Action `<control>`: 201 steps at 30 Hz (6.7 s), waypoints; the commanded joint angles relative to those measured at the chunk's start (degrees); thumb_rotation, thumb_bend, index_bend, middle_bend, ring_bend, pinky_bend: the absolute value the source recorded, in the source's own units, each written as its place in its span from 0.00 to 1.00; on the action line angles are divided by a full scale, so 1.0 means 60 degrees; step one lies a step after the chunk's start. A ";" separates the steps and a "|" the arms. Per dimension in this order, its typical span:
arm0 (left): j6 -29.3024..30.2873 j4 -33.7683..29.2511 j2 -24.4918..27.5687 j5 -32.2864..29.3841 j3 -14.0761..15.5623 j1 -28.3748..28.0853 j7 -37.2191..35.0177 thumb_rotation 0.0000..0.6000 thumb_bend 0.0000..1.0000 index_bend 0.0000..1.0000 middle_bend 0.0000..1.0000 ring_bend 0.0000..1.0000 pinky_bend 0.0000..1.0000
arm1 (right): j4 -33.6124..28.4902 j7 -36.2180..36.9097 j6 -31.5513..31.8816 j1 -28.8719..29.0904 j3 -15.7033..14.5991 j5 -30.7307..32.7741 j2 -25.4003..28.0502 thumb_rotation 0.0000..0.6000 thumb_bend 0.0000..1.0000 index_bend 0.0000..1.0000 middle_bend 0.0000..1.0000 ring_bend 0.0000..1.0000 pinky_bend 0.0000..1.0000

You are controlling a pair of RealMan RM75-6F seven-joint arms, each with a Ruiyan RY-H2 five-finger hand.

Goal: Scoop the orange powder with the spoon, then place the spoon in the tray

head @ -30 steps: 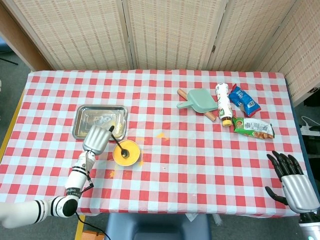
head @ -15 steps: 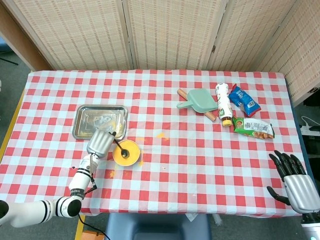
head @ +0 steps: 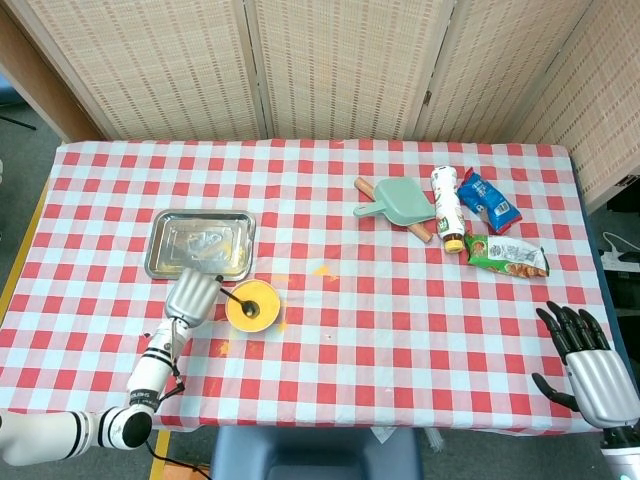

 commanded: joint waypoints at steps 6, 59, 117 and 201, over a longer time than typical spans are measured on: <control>0.0338 -0.0497 0.0067 0.0053 0.0317 0.0175 0.0434 1.00 0.65 0.40 1.00 1.00 1.00 | 0.0007 0.0058 0.0035 -0.0018 -0.0024 -0.0062 0.0020 1.00 0.19 0.00 0.00 0.00 0.00; -0.0968 -0.2562 0.2024 -0.3543 -0.0597 -0.0864 -0.0983 1.00 0.47 0.47 1.00 1.00 1.00 | -0.0002 -0.0050 -0.0033 0.0007 -0.0033 -0.0087 -0.0013 1.00 0.19 0.00 0.00 0.00 0.00; -0.2746 -0.2397 0.2950 -0.5177 0.0166 -0.2224 -0.3002 1.00 0.45 0.47 1.00 1.00 1.00 | 0.0015 -0.0141 -0.0047 0.0004 0.0025 0.0036 -0.0060 1.00 0.19 0.00 0.00 0.00 0.00; 0.3214 0.1469 -0.1755 0.3241 -0.0182 0.0909 -0.2726 1.00 0.81 0.95 1.00 1.00 1.00 | 0.0070 0.0293 0.0128 -0.0044 -0.0054 -0.0220 0.0121 1.00 0.19 0.00 0.00 0.00 0.00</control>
